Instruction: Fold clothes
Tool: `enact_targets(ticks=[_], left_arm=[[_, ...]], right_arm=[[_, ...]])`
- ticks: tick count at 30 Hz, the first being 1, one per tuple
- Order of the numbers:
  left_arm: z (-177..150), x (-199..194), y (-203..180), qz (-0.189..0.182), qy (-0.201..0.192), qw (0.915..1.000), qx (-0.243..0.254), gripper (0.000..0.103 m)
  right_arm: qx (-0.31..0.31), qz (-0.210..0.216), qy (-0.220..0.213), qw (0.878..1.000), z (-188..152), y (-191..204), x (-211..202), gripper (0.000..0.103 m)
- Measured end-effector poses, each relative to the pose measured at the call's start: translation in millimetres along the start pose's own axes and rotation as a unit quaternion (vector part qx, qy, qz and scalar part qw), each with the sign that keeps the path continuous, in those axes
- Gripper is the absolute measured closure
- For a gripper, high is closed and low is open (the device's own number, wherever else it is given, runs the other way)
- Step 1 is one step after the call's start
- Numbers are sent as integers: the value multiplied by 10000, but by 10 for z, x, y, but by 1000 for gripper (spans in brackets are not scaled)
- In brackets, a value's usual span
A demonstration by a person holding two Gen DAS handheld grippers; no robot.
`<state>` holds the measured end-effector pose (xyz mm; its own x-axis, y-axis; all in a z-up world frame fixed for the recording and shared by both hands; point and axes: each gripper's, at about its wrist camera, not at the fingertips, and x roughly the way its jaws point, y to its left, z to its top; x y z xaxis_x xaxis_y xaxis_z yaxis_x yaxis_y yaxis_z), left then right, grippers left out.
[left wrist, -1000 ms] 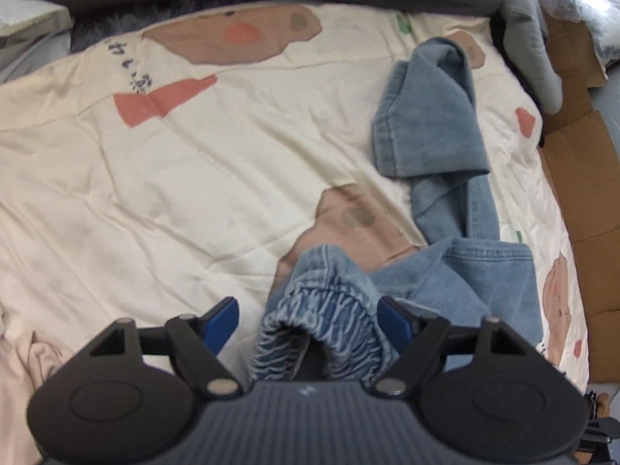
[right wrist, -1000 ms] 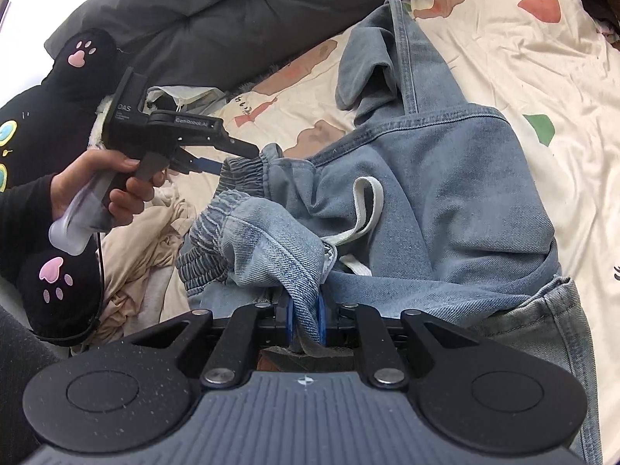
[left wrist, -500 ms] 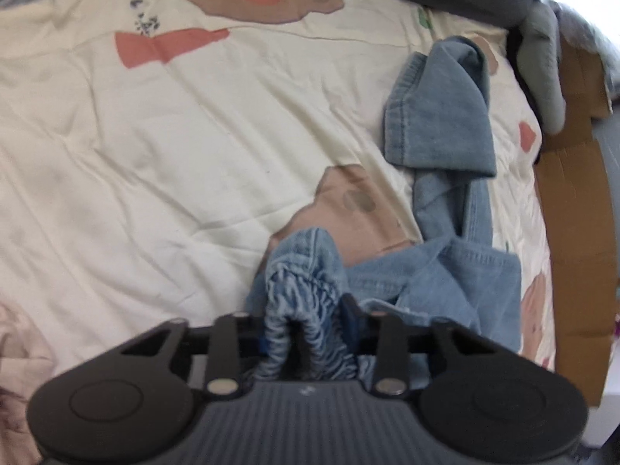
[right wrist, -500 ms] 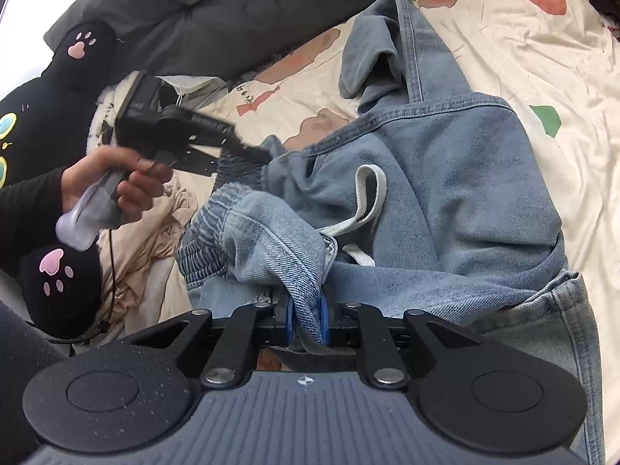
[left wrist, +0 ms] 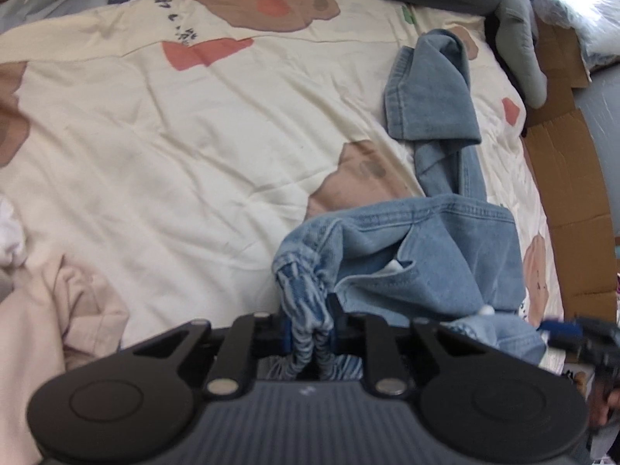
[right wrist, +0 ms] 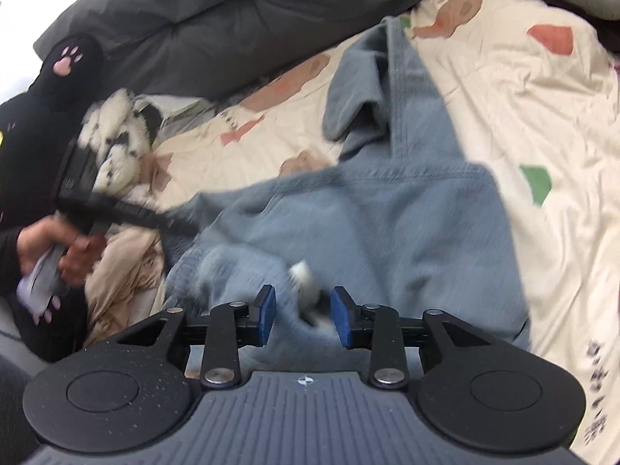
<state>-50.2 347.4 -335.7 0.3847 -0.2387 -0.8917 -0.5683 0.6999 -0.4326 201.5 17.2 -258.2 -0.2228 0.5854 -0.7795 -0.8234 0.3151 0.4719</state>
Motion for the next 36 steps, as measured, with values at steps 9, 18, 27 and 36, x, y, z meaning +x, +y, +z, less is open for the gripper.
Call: enact_targets(ticks=[9,18,27,36], left_arm=[[-287,-128,83,-291,0,9996,-54,86],[-470,-200,166,-495,30,9987,-131,86],[-488,-178,252,-527,-40,9981,-306,86],[-517,-220,201,-477,-116,9985,-260,86]], right_arm=[[298,-491,-356,9977,739,-451,293,41],[310,-915,-47,9953,1383,-676,878,37],[384,-1275,475,9899,1413,-933,1410,33],[18,-1018,662,9926,1410,-828,1411,95]])
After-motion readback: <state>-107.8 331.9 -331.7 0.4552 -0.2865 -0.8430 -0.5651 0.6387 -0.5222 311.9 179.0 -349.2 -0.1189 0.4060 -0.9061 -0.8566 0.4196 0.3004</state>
